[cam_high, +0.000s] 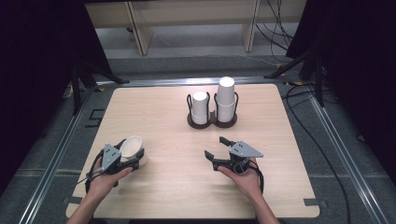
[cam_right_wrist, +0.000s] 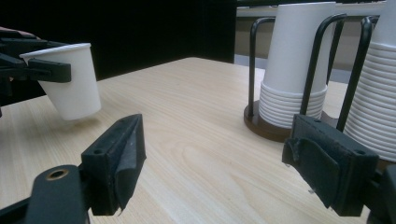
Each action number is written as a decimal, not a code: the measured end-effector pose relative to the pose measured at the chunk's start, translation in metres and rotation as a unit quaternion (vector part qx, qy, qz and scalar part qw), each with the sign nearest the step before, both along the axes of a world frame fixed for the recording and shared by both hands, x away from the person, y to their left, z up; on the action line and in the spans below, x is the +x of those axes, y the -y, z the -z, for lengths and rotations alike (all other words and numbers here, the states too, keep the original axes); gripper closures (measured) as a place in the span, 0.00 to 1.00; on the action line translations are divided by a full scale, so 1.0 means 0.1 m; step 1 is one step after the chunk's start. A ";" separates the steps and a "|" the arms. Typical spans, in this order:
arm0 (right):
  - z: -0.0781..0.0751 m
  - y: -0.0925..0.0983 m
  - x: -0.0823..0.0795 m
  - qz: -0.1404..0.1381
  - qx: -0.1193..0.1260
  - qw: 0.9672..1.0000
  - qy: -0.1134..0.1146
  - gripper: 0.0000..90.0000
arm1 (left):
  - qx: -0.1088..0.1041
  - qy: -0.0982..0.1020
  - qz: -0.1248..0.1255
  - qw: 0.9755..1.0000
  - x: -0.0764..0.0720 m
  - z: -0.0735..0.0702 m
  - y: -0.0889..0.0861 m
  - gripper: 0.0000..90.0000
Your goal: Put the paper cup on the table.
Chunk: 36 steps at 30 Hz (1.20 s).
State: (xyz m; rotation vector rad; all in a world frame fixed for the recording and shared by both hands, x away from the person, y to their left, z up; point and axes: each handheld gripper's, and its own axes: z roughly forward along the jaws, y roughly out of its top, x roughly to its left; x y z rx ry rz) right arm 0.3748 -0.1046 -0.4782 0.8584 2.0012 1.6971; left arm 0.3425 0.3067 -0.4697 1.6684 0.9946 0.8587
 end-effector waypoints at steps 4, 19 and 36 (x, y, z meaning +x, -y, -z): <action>0.00 -0.01 0.01 0.002 -0.004 1.000 0.011 0.22 | -0.004 0.004 -0.016 1.000 -0.01 0.03 -0.10 0.25; 0.01 0.00 0.00 0.006 0.000 1.000 0.002 0.22 | 0.007 -0.002 -0.064 0.998 0.00 0.15 -0.21 0.25; 0.01 -0.01 -0.01 0.006 0.001 1.000 -0.005 0.22 | 0.020 -0.001 -0.069 0.997 0.04 0.20 -0.20 0.23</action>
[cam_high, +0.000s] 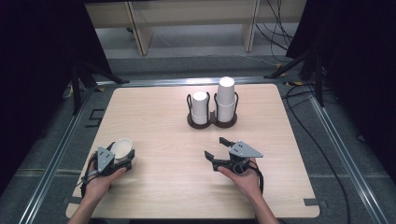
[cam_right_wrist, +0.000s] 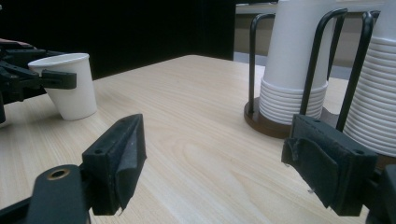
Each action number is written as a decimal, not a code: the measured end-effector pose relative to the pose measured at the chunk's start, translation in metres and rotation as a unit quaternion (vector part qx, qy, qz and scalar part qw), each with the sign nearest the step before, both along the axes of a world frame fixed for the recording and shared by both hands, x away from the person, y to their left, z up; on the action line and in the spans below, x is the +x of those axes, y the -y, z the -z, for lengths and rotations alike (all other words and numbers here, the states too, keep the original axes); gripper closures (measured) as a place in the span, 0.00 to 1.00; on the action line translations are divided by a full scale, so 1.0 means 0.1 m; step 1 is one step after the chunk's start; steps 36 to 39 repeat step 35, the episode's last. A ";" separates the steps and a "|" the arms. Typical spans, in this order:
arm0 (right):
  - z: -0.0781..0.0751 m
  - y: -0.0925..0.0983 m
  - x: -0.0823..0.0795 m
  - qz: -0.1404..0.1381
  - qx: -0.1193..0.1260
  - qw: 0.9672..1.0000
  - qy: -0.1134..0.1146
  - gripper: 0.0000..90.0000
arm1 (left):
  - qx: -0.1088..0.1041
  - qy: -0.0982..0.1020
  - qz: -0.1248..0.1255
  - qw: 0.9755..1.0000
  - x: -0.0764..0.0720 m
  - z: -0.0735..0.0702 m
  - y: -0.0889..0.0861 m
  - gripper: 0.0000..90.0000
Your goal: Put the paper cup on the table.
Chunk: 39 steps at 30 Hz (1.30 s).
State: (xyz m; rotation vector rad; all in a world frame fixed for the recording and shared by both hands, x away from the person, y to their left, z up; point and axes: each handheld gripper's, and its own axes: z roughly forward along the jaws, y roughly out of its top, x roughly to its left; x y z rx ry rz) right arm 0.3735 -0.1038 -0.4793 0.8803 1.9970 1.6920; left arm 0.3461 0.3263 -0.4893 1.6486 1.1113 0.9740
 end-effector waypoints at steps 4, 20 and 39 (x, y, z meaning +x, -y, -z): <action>0.00 0.00 0.01 -0.001 -0.002 1.000 0.003 0.22 | -0.012 -0.004 -0.005 1.000 0.00 0.01 -0.01 0.20; 0.02 0.00 0.01 -0.005 -0.001 1.000 -0.003 0.21 | -0.033 0.007 -0.013 0.999 -0.07 -0.03 -0.04 0.00; 0.01 0.03 0.02 -0.002 -0.001 1.000 -0.004 0.21 | -0.046 -0.001 -0.022 0.999 -0.23 0.00 -0.12 0.00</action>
